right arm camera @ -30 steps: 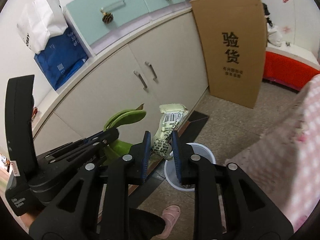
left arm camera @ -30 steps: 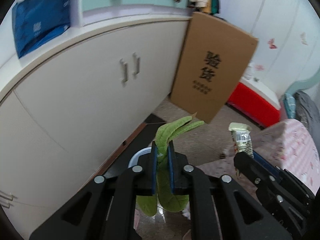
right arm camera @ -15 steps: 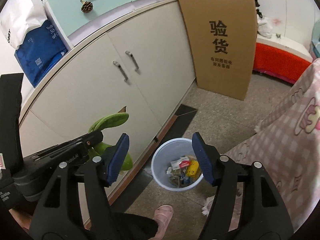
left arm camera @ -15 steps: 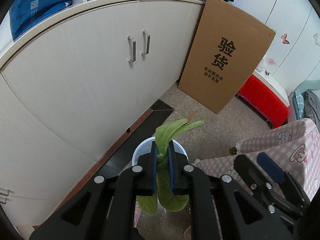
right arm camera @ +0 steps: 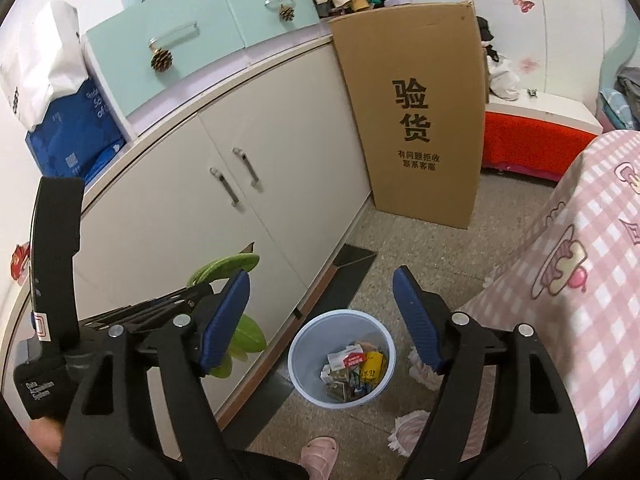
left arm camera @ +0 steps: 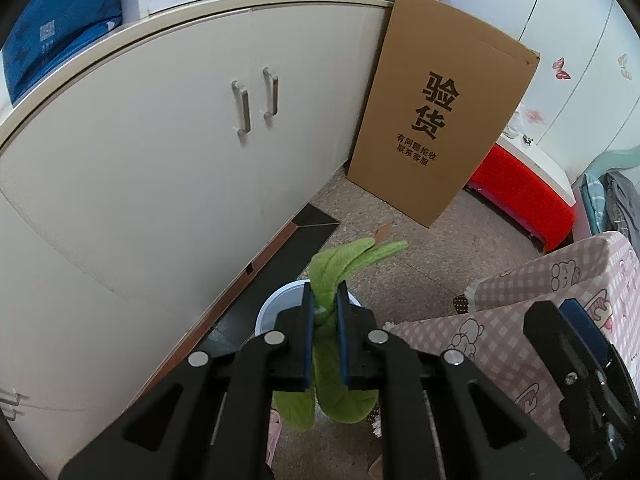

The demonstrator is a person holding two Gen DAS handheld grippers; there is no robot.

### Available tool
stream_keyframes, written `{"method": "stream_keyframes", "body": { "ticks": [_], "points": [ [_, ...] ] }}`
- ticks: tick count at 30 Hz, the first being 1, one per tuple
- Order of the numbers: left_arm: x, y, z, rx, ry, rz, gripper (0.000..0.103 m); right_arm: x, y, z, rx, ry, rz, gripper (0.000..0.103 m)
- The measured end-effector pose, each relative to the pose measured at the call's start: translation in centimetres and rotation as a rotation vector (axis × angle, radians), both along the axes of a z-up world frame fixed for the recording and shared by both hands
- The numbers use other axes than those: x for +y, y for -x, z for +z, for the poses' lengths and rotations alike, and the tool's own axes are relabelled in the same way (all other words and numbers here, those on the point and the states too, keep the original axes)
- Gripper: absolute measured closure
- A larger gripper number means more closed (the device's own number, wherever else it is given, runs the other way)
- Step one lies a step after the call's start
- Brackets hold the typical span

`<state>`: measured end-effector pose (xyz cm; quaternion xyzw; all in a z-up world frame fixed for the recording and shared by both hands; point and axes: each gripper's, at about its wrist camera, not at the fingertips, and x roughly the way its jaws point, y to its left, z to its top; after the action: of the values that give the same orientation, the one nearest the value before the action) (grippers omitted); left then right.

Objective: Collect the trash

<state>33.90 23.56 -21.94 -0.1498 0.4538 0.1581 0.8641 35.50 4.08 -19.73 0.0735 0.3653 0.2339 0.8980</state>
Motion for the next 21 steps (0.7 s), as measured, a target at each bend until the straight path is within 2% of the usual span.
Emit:
{"method": "stream_keyframes", "body": {
  "ticks": [6,7,8,9,10,16,21],
  "points": [
    [-0.6,-1.4,0.0,-0.007,-0.007,-0.001,0.089,-1.0,-0.6,-0.1,-0.003,-0.022,-0.029,0.03],
    [-0.6,-1.7,-0.1,-0.001,-0.009,0.0,0.083,-1.0,-0.7,-0.2,-0.002,-0.02,-0.033,0.03],
    [-0.6,-2.1,-0.4,0.01,-0.011,-0.005,0.067,-1.1,-0.8,-0.2,0.002,-0.019,-0.036,0.03],
    [-0.7,-2.5,-0.7,0.029,-0.016,-0.008,0.055,-1.3,-0.9,-0.3,0.006,-0.021,-0.038,0.03],
    [-0.7,-2.8,-1.0,0.04,-0.02,-0.011,0.037,-1.4,-0.8,-0.4,0.007,-0.021,-0.041,0.03],
    [-0.5,-2.1,-1.3,0.046,-0.011,0.001,0.035,-1.6,-0.1,-0.1,0.017,-0.018,-0.048,0.03],
    [-1.1,-0.2,0.6,0.009,-0.014,0.0,0.033,-2.3,1.7,1.5,-0.004,-0.021,-0.05,0.029]
  ]
}}
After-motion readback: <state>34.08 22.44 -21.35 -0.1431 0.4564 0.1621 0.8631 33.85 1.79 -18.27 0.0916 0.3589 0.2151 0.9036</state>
